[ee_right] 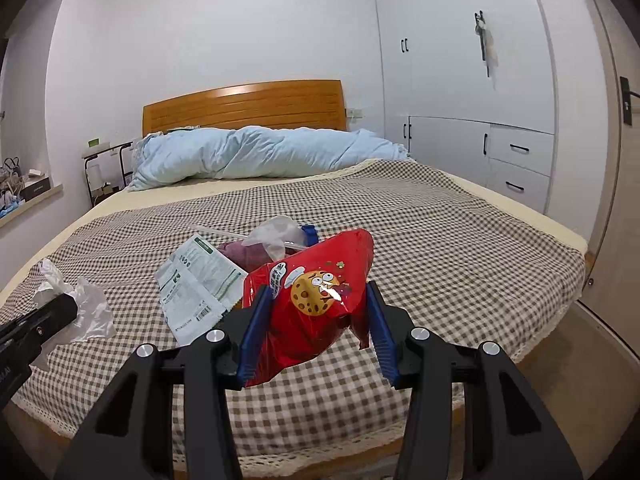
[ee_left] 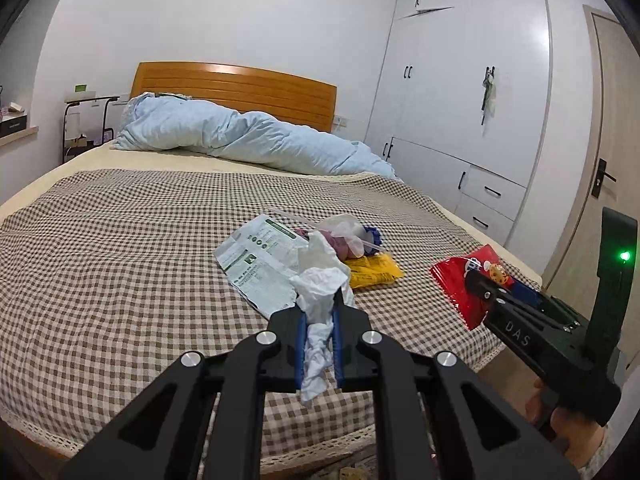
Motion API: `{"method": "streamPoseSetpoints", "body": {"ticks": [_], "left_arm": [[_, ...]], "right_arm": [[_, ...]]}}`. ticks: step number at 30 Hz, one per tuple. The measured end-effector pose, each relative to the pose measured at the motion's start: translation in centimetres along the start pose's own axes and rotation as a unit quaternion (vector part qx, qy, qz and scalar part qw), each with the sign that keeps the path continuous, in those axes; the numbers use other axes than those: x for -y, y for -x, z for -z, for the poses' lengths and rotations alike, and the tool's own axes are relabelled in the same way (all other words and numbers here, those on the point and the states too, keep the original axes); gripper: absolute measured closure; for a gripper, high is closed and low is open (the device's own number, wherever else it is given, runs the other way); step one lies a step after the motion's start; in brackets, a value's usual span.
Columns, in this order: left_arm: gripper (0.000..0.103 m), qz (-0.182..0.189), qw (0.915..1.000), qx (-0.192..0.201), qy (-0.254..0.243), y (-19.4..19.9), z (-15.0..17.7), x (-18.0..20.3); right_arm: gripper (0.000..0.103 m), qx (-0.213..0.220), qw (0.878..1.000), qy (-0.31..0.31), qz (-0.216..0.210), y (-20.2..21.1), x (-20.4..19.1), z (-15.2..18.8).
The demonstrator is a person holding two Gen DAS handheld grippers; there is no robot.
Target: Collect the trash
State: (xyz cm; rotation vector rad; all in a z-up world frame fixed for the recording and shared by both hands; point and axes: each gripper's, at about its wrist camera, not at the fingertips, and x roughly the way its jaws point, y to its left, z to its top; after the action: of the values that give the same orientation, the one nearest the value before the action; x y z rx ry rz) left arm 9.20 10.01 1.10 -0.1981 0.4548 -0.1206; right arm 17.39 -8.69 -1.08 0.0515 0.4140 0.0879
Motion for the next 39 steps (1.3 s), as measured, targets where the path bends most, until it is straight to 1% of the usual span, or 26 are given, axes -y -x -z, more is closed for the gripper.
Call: {"method": "streamPoseSetpoints", "body": {"ticks": [4,17,23,31,39], "left_arm": [[0.095,0.003,0.9999,-0.001,-0.010,0.5,0.5,0.8],[0.095,0.038,0.9988,-0.013,-0.027,1.5,2.6,3.9],[0.095,0.040,0.9985,-0.019,-0.031,1.6,3.7,5.3],[0.095,0.047,0.9985,-0.019,-0.020,3.6,4.9,6.7],[0.095,0.041,0.9974,-0.046,-0.036,4.8,7.1,8.6]], "right_arm": [[0.057,0.001,1.000,0.002,0.002,0.8,0.8,0.4],[0.057,0.003,1.000,-0.004,0.002,4.2,3.9,1.9],[0.057,0.003,1.000,-0.004,0.003,5.6,5.3,2.8],[0.057,-0.002,1.000,0.006,0.000,7.7,7.4,3.8],[0.057,-0.012,1.000,0.012,-0.012,9.8,9.4,5.6]]}}
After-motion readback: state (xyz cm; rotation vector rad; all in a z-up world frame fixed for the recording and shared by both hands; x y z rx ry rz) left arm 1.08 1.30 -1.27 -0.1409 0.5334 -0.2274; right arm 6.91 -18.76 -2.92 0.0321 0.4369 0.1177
